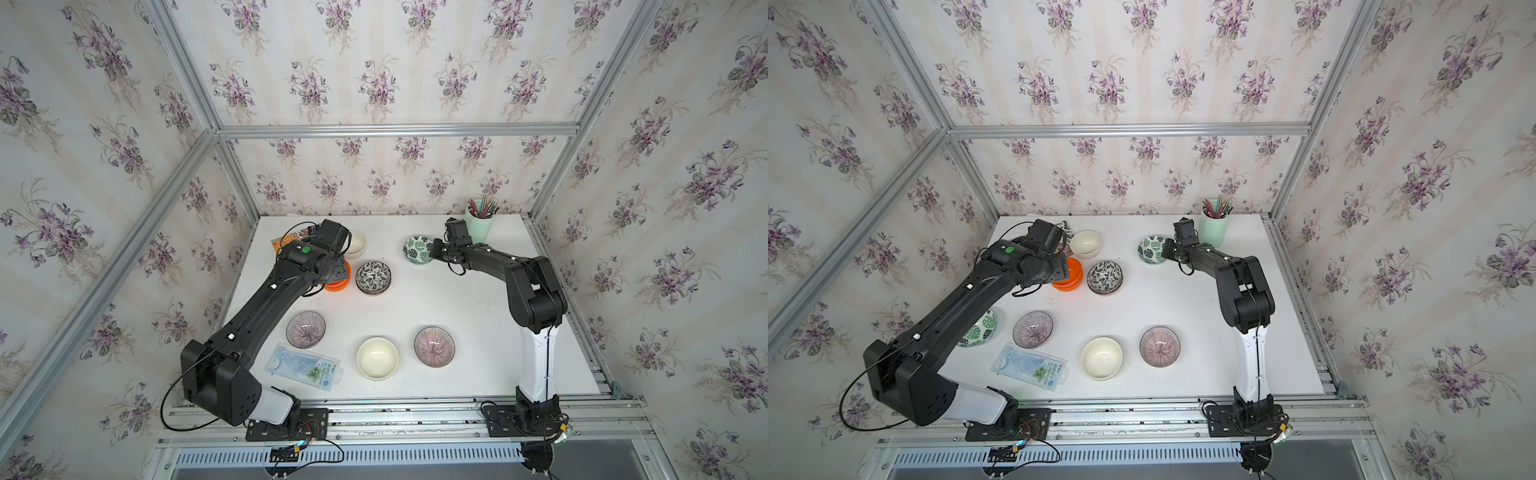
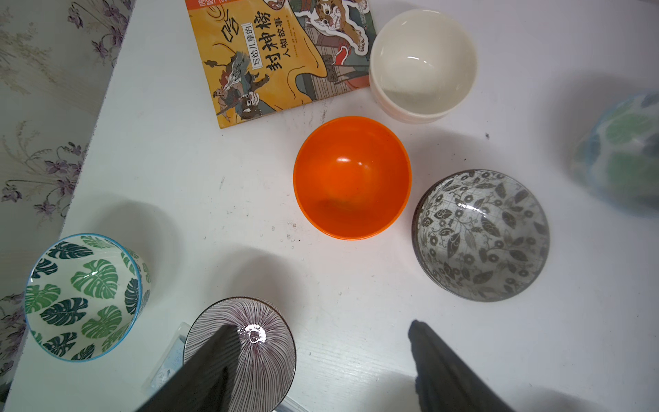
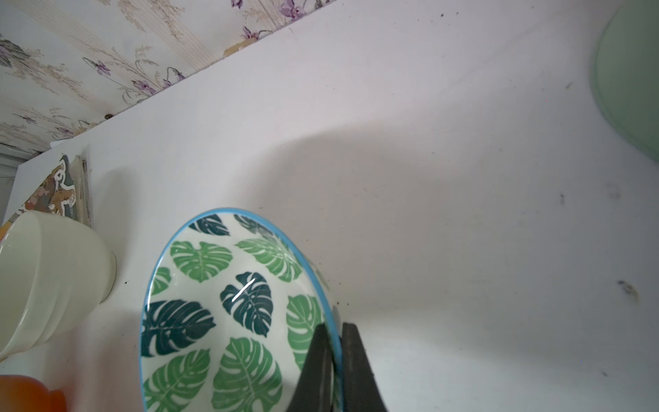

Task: Stack the bowls
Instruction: Pick up the bowl from the center of the board, then place the bowl at the center of the board.

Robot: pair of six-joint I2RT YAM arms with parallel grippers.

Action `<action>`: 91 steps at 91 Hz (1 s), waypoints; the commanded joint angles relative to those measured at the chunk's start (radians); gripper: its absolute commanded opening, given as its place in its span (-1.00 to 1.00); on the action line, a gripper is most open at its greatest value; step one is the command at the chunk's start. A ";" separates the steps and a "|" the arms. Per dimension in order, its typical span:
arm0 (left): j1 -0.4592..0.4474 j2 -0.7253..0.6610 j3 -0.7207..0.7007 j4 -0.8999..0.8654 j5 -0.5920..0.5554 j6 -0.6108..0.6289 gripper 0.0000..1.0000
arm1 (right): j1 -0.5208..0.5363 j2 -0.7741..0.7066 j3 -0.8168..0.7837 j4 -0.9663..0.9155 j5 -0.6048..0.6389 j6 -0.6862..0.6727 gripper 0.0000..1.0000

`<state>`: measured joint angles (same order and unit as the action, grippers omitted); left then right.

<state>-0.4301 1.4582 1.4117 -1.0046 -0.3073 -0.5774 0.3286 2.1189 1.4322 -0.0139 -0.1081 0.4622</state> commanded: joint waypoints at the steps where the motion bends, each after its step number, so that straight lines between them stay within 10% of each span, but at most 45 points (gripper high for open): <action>1: 0.001 -0.004 -0.008 0.022 -0.021 0.004 0.57 | 0.001 -0.038 -0.025 -0.022 -0.042 -0.023 -0.99; 91: 0.014 0.000 0.009 0.024 -0.039 0.016 0.56 | 0.096 -0.165 -0.199 -0.128 -0.162 -0.138 -1.00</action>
<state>-0.4198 1.4612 1.4181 -0.9848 -0.3244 -0.5701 0.4229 1.9503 1.2392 -0.1436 -0.2729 0.3370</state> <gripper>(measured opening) 0.782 0.096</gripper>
